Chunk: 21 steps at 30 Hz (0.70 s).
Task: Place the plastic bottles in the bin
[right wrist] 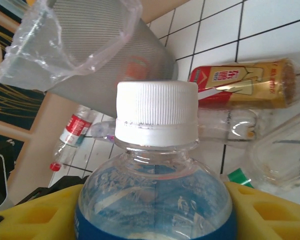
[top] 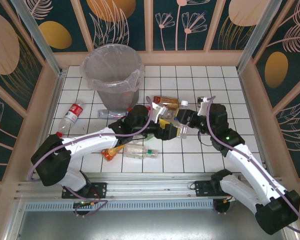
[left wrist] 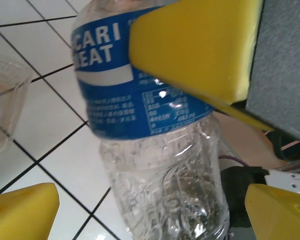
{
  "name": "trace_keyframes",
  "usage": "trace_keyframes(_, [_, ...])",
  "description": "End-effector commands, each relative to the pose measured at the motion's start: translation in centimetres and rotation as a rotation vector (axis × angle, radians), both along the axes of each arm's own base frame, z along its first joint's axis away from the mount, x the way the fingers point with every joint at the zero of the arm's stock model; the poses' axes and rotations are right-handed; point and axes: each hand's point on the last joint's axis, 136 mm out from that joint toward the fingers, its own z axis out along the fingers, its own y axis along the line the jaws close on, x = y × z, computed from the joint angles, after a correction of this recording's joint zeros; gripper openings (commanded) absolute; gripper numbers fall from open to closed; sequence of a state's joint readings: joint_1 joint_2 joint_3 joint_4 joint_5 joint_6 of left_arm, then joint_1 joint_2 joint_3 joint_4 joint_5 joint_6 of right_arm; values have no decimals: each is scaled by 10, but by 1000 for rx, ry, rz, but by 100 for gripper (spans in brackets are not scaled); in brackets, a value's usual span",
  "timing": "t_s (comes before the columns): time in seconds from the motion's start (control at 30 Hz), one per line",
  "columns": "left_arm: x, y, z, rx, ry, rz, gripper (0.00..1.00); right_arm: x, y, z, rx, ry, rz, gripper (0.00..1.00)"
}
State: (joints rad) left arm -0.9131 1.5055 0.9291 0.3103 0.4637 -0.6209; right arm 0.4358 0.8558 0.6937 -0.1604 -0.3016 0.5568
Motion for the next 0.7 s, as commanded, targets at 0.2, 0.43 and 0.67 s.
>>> trace_keyframes(0.2, [-4, -16, 16, -81, 4, -60, 94, -7, 19, 39, 98, -100, 80, 61])
trace_keyframes(0.43, [-9, -19, 18, -97, 36, -89, 88, -7, 21, 36, 103, -99, 83, 61])
trace_keyframes(0.67, [-11, -20, 15, -91, 60, -100, 74, -5, 22, 34, 99, -99, 77, 61])
